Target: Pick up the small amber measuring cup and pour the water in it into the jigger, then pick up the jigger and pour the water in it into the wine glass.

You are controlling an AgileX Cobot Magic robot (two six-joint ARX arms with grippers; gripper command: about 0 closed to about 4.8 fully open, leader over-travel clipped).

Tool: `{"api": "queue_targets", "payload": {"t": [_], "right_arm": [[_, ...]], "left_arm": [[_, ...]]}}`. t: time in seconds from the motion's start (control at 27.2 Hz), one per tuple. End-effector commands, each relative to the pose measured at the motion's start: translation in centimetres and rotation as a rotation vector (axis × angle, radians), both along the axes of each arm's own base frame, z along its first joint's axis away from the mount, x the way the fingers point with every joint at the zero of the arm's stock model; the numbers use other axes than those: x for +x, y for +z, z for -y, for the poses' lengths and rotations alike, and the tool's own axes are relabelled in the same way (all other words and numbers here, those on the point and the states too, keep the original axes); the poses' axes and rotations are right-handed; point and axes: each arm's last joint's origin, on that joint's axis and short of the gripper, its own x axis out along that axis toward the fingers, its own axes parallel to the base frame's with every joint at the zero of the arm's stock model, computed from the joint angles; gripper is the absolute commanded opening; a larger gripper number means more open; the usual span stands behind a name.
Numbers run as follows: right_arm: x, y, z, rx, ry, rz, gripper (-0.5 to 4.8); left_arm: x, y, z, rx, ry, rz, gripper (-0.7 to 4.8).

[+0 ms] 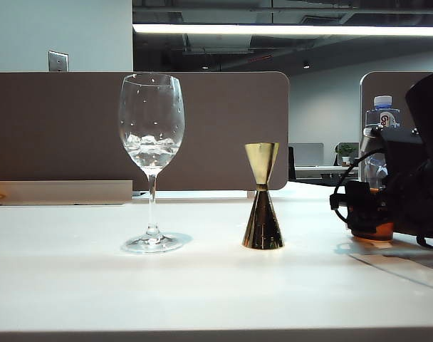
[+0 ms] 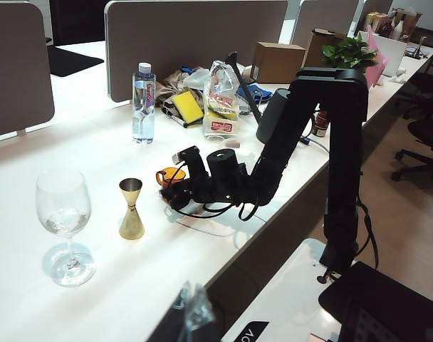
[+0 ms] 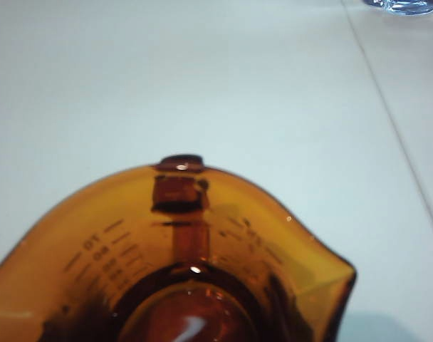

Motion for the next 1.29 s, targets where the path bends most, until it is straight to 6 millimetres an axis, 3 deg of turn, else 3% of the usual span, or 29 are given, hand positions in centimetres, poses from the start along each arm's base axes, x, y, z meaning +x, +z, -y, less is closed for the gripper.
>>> {"api": "queue_targets", "payload": {"t": [0.04,0.18,0.22,0.44,0.66,0.7,0.77,0.92,1.07,1.14,1.29], "right_arm": [[0.2,0.4,0.0,0.011,0.000,0.029,2.05],[0.2,0.4,0.0,0.010,0.000,0.029,2.00],[0.2,0.4,0.0,0.011,0.000,0.030,2.00],[0.2,0.4,0.0,0.003,0.002,0.031,1.97],[0.2,0.4,-0.1,0.001,0.004,0.036,1.96],[0.2,0.4,-0.1,0.001,0.005,0.038,1.81],[0.2,0.5,-0.1,-0.014,0.010,0.042,0.75],[0.2,0.6,0.0,-0.018,0.012,0.043,0.75],[0.1,1.5,0.0,-0.063,0.031,0.076,0.09],[-0.1,2.6,0.0,-0.079,0.038,0.090,0.08],[-0.4,3.7,0.1,-0.074,0.039,0.103,0.08]], "left_arm": [[0.4,-0.1,0.0,0.019,0.026,-0.002,-0.02],[1.7,0.1,-0.1,0.106,0.132,0.130,-0.02],[2.7,0.2,-0.1,0.156,0.228,0.173,-0.02],[6.0,-0.7,0.6,0.086,0.465,0.047,-0.02],[8.4,-2.1,2.2,0.039,0.414,-0.052,-0.01],[8.8,-2.3,2.5,0.025,0.392,-0.064,-0.02],[9.9,-2.6,3.2,-0.016,0.361,-0.074,-0.02],[11.5,-3.3,4.2,-0.039,0.360,-0.047,-0.01],[14.2,-5.2,5.7,-0.054,0.361,-0.040,-0.02],[16.4,-7.3,7.0,-0.072,0.360,-0.012,-0.02],[18.0,-9.3,7.9,-0.047,0.351,0.012,-0.02]]}}
